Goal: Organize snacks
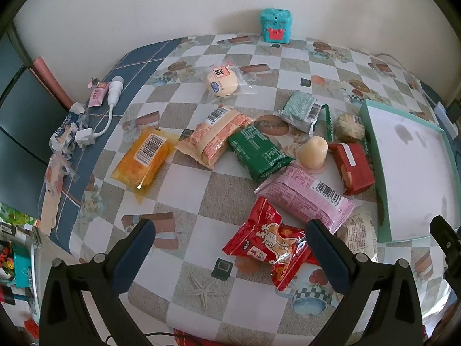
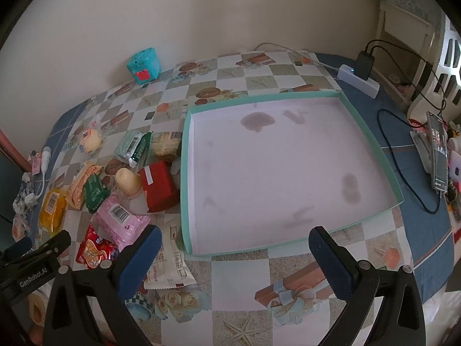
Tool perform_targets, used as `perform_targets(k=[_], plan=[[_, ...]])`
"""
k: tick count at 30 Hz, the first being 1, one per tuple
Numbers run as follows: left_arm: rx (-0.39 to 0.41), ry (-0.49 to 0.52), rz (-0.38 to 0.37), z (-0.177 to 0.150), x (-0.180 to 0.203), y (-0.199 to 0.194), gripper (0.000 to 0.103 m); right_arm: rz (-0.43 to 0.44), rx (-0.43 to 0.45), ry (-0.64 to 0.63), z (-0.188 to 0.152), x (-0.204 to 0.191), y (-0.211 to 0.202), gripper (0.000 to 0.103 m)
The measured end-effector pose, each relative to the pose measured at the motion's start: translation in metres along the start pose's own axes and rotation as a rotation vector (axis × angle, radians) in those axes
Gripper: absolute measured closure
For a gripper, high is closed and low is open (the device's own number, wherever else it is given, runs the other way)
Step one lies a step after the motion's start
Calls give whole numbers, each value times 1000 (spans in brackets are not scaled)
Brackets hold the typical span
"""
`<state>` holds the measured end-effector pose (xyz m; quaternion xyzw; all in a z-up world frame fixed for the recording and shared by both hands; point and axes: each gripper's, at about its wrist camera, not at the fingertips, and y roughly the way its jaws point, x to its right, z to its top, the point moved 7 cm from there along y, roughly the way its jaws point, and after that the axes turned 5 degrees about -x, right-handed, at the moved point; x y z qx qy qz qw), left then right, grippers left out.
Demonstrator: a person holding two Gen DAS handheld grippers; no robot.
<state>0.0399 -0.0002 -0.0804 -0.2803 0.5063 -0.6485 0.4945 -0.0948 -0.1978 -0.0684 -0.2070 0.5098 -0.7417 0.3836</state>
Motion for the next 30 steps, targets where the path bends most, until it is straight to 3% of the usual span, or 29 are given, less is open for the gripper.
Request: perform_targets(k=[30], plan=[[-26, -26, -26, -2, -2, 6, 0, -5, -29, -5, -1, 0, 6, 0]])
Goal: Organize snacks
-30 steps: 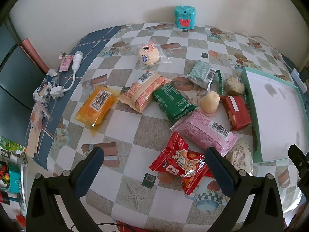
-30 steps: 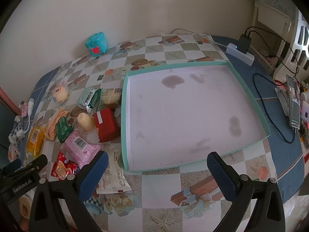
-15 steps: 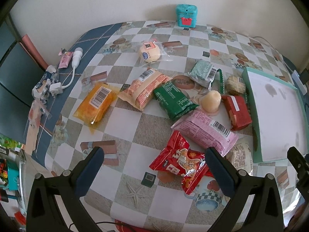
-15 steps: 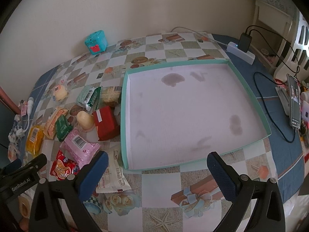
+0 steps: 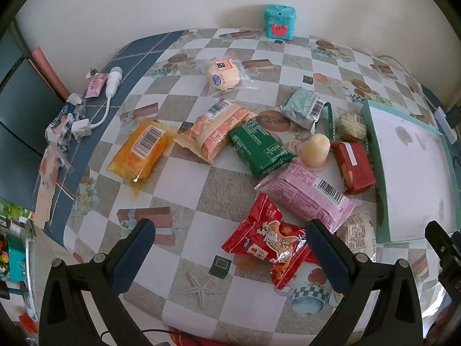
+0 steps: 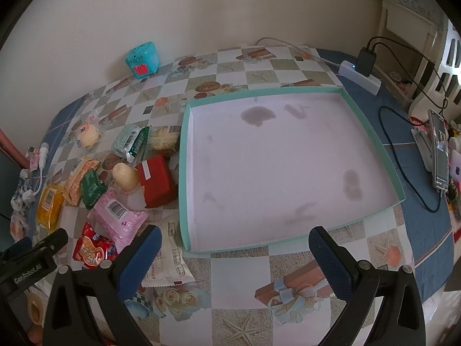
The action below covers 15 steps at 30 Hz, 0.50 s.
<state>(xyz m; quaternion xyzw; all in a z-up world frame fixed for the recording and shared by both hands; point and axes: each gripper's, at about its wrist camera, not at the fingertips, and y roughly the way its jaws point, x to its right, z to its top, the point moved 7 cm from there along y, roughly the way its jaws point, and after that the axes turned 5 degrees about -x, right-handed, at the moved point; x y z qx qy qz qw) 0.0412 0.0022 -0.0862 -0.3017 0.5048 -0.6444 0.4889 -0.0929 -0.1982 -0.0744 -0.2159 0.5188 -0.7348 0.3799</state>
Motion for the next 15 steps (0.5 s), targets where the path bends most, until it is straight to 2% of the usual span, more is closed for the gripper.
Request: perform_targets(k=[15], plan=[[-20, -2, -10, -1, 0, 4, 0, -1, -15, -17, -1, -3, 3, 0]])
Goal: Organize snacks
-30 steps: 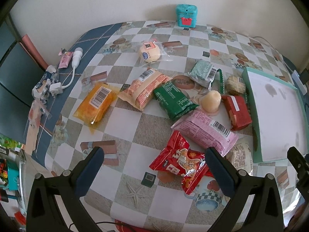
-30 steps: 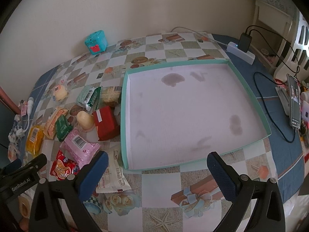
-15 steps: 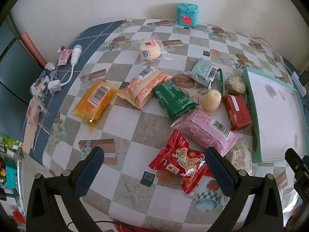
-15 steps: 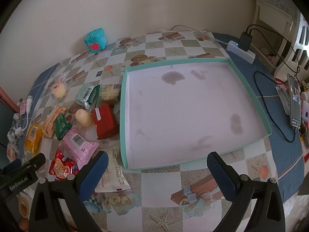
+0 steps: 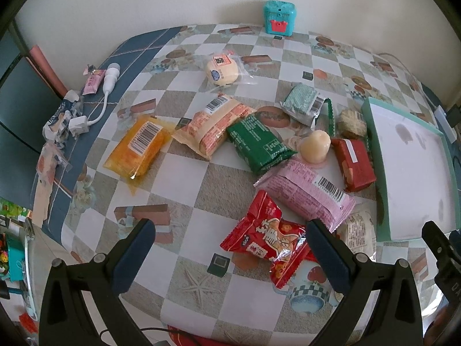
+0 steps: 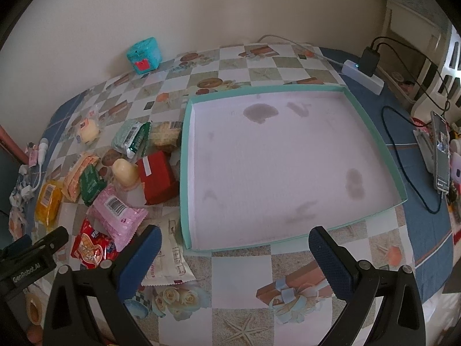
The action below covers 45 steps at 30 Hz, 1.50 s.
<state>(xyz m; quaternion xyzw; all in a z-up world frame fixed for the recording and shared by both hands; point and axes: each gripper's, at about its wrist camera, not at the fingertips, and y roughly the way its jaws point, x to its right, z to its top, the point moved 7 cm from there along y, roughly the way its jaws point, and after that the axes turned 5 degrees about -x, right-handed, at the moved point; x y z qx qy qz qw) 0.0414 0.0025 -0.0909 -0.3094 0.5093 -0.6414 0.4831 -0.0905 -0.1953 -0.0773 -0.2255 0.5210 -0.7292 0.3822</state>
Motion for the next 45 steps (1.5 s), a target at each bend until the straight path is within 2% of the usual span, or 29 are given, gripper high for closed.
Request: perform_targets(k=[17, 22, 26, 29, 32, 34, 37, 39, 45], plan=[[-47, 6, -27, 0, 2, 10, 0, 35, -21, -45, -1, -19, 6, 0], [-109, -25, -65, 0, 0, 28, 0, 112, -80, -90, -8, -44, 17, 0], [-135, -42, -67, -1, -1, 37, 0, 120, -109, -133, -13, -60, 24, 2], [-146, -37, -85, -3, 3, 40, 1, 129, -141, -149, -18, -66, 29, 7], [-169, -40, -95, -5, 3, 45, 8, 151, -180, -150, -23, -69, 33, 15], [-192, -41, -106, -6, 4, 49, 19, 159, -193, -151, -26, -70, 34, 16], [-223, -41, -131, -8, 7, 56, 27, 162, -211, -164, -30, -73, 35, 18], [-228, -41, -141, -9, 8, 58, 28, 169, -242, -165, -34, -74, 37, 22], [-244, -29, -138, -10, 12, 64, 28, 169, -270, -188, -39, -81, 45, 23]])
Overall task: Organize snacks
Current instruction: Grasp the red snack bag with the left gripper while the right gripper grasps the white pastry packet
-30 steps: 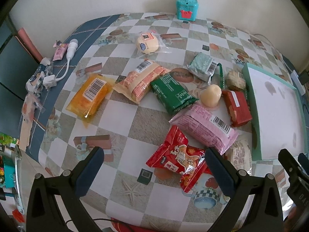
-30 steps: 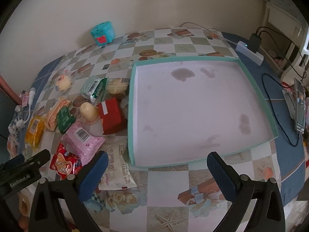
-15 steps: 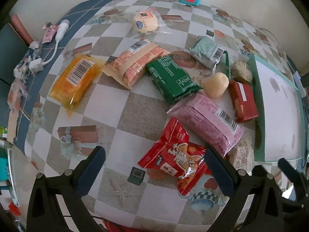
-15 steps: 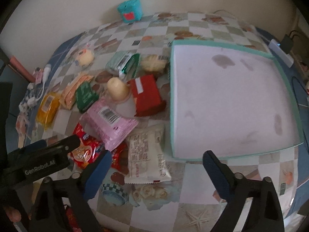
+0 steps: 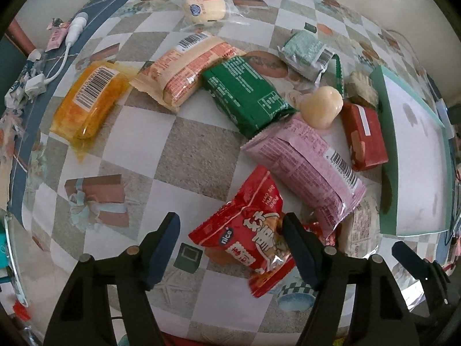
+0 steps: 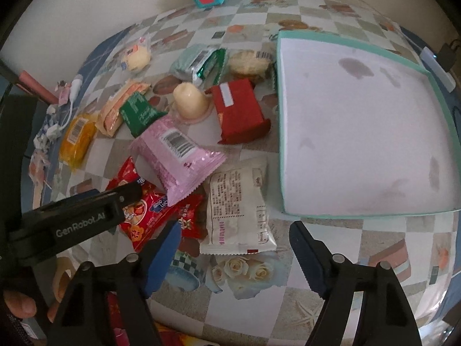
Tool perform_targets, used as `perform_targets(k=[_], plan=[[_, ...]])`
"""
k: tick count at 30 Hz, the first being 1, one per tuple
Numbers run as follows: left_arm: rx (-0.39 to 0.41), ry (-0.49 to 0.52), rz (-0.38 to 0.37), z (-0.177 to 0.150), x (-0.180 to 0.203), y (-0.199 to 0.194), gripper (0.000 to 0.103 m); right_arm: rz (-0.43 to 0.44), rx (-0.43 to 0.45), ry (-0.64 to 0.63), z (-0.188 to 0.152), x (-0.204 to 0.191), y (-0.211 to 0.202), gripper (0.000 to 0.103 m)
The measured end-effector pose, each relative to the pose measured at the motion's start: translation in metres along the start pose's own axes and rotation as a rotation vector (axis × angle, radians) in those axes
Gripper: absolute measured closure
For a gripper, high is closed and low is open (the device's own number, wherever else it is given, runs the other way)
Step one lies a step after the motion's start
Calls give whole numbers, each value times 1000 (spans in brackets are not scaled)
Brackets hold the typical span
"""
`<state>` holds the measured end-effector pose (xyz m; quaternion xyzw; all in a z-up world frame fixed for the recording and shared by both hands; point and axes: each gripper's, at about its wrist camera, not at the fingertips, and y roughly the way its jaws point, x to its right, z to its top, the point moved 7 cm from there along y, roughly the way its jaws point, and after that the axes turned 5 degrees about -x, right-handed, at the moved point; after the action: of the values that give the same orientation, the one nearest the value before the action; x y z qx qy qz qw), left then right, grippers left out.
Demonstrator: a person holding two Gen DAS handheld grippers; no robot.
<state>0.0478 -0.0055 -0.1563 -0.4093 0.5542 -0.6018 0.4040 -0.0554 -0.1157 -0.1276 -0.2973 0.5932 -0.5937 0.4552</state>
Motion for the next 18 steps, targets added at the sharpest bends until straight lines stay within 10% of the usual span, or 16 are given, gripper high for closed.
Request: perform_targets(k=[18], plan=[[-22, -13, -28, 3, 3, 11, 38, -90, -61, -33, 13, -25, 43, 47]])
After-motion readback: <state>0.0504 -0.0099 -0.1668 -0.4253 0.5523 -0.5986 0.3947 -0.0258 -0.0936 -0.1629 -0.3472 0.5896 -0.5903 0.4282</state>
